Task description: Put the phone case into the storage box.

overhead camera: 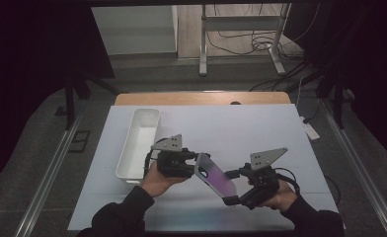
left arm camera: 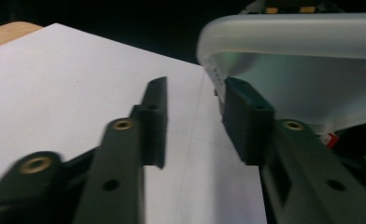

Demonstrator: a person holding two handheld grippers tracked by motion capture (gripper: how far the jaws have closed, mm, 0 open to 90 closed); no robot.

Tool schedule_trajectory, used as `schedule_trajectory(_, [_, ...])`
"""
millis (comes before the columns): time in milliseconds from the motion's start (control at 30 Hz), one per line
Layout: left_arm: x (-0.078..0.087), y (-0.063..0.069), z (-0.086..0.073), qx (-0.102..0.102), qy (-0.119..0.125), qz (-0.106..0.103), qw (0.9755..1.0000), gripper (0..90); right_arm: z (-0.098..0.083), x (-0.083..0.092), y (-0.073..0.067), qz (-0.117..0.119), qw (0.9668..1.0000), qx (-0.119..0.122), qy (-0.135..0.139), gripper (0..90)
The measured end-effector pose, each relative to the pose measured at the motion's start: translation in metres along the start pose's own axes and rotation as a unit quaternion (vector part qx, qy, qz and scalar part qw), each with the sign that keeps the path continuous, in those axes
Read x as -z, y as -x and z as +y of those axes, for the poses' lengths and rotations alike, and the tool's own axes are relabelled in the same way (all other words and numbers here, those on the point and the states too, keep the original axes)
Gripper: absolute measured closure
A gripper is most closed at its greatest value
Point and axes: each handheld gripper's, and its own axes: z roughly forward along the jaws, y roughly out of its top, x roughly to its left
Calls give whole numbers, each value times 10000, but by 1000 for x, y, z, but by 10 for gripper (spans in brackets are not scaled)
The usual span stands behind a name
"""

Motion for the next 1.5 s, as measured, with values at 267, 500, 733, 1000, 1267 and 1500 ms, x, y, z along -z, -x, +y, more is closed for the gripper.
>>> schedule_trajectory(267, [-2, 2, 0, -123, -108, -169, 9997, 824, -2, -1, 3, 47, 9999, -88, -81, 168])
schedule_trajectory(500, [-2, -2, 0, -15, -212, -336, 9992, 885, -3, -4, 2, -21, 9997, 55, -217, 167])
schedule_trajectory(733, [-2, -1, 1, 54, -283, -259, 9992, 892, -3, -7, 0, -239, 9990, 220, -322, 164])
schedule_trajectory(1000, [-6, 0, 1, 4, -517, -69, 9986, 895, -3, -5, 6, -266, 9994, 7, -210, 162])
schedule_trajectory(1267, [-3, 0, 2, 27, -637, 167, 9978, 894, -4, -3, 7, -452, 9987, 27, -223, 144])
schedule_trajectory(1500, [-3, -1, 2, 102, -795, 349, 9962, 894, -6, 0, 9, -692, 9972, 30, -274, 132])
